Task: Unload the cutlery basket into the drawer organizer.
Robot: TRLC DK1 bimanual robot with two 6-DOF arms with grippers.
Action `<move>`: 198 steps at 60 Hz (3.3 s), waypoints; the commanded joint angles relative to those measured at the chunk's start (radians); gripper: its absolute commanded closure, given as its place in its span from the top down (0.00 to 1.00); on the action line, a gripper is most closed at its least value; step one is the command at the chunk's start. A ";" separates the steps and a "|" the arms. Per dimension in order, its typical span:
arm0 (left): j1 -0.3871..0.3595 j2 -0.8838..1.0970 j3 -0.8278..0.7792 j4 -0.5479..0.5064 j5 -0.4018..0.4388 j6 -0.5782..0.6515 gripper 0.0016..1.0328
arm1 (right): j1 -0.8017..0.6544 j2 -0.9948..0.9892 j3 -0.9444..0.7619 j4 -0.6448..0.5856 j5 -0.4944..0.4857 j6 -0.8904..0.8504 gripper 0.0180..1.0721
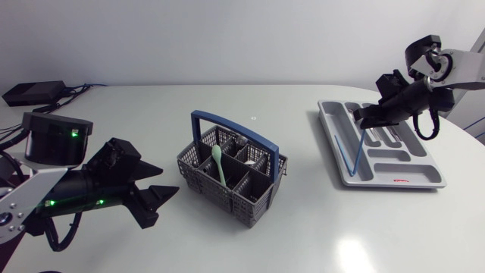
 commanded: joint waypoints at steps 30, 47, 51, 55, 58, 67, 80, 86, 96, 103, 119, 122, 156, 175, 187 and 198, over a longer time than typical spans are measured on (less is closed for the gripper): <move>-0.032 -0.016 0.000 -0.001 -0.028 0.047 0.72 | 0.004 0.354 0.216 0.162 0.047 0.134 0.14; -0.037 -0.021 0.010 0.014 -0.036 0.044 0.77 | 0.007 0.221 0.116 0.202 0.064 0.134 0.66; -0.029 -0.013 0.011 0.028 -0.036 0.042 0.78 | 0.019 0.132 0.050 0.210 0.053 0.128 0.67; -0.007 0.005 0.019 0.043 -0.036 0.042 0.78 | 0.047 0.023 -0.031 0.210 0.035 0.122 0.67; 0.011 0.022 0.027 0.056 -0.036 0.041 0.78 | 0.074 -0.055 -0.091 0.210 0.030 0.120 0.67; 0.042 0.084 0.051 0.074 -0.031 0.036 0.78 | 0.182 -0.267 -0.260 0.206 0.021 0.126 0.67; 0.048 0.127 0.091 0.085 -0.030 0.015 0.78 | 0.360 -0.499 -0.400 0.145 0.023 0.177 0.67; 0.071 0.153 0.097 0.108 -0.030 0.012 0.78 | 0.465 -0.569 -0.390 0.078 0.029 0.226 0.67; 0.154 0.248 0.149 0.166 -0.030 -0.021 0.78 | 0.651 -0.589 -0.401 0.033 0.032 0.292 0.66; 0.186 0.312 0.177 0.197 -0.030 -0.033 0.78 | 0.720 -0.603 -0.427 0.045 0.033 0.318 0.55; 0.232 0.461 0.243 0.238 -0.030 -0.057 0.77 | 0.791 -0.618 -0.458 0.058 0.021 0.292 0.26; 0.236 0.499 0.260 0.238 -0.030 -0.059 0.77 | 0.812 -0.621 -0.461 0.058 0.021 0.284 0.26; 0.164 0.559 0.244 0.218 0.030 -0.021 0.77 | 0.738 -0.509 -0.502 0.222 0.098 0.168 0.26; 0.111 0.489 0.186 0.201 0.035 0.001 0.77 | 0.630 -0.373 -0.409 0.272 0.092 0.073 0.26; 0.097 0.436 0.152 0.189 0.035 0.001 0.77 | 0.585 -0.241 -0.327 0.292 0.073 0.022 0.26; 0.103 0.395 0.134 0.177 0.035 0.005 0.77 | 0.593 -0.212 -0.304 0.291 0.062 0.024 0.26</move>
